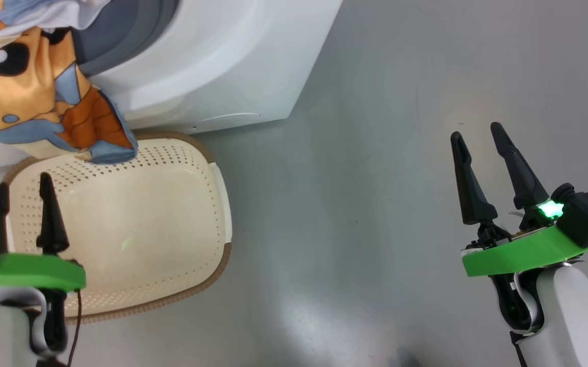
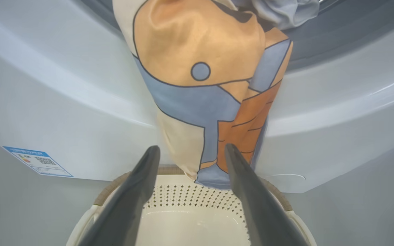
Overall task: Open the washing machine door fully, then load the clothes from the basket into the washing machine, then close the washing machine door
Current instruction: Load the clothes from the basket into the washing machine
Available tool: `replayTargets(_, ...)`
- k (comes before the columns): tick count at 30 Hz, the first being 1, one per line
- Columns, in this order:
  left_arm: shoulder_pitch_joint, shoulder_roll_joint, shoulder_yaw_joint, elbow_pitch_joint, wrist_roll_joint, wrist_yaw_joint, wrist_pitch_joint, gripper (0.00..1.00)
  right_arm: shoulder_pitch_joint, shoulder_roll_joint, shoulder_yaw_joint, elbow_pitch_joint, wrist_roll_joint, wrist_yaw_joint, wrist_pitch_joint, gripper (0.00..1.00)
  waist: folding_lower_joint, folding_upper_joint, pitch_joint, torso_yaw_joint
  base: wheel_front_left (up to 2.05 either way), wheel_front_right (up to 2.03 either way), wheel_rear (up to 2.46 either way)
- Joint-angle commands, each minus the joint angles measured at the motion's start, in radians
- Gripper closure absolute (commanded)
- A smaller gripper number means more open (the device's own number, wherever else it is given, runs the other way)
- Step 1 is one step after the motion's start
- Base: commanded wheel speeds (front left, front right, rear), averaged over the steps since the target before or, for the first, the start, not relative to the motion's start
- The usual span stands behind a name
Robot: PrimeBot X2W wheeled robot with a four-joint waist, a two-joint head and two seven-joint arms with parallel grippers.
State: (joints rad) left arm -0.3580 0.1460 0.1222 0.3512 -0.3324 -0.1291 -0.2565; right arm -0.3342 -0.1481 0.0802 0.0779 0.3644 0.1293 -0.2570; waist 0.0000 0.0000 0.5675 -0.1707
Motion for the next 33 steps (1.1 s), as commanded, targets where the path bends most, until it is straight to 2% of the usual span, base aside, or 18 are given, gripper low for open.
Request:
replayTargets(1,-0.026,0.036,0.019,0.018,-0.012,-0.002,-0.005,0.0,-0.007,0.003,0.02,-0.021,0.004,0.001,-0.005,0.0,0.0,0.0,0.003,-0.008,0.0,0.0,0.0)
replayTargets(17,-0.283,0.115,-0.066,0.35,-0.074,-0.002,-0.005,0.0,-0.026,0.015,0.024,-0.025,0.008,0.001,-0.005,0.0,0.0,0.0,0.042,-0.045,0.0,0.0,0.0)
replayTargets(28,-0.352,0.157,-0.137,0.417,-0.138,-0.002,-0.005,0.0,-0.032,0.02,0.023,-0.026,0.006,0.001,-0.005,0.0,0.0,0.0,0.057,-0.056,0.0,0.0,0.0)
replayTargets(29,-0.354,0.159,-0.144,0.412,-0.147,-0.002,-0.005,0.12,-0.032,0.02,0.022,-0.027,0.006,0.001,-0.005,0.0,0.0,0.0,0.058,-0.055,0.0,0.0,0.0)
replayTargets(31,-0.357,0.161,-0.156,0.402,-0.164,-0.002,-0.005,0.45,-0.033,0.02,0.02,-0.027,0.006,0.001,-0.005,0.0,0.0,0.0,0.061,-0.054,0.0,0.0,0.0)
replayTargets(33,-0.358,0.164,-0.168,0.393,-0.175,-0.002,-0.005,0.62,-0.034,0.02,0.019,-0.027,0.005,0.001,-0.005,0.0,0.0,0.0,0.063,-0.052,0.0,0.0,0.0)
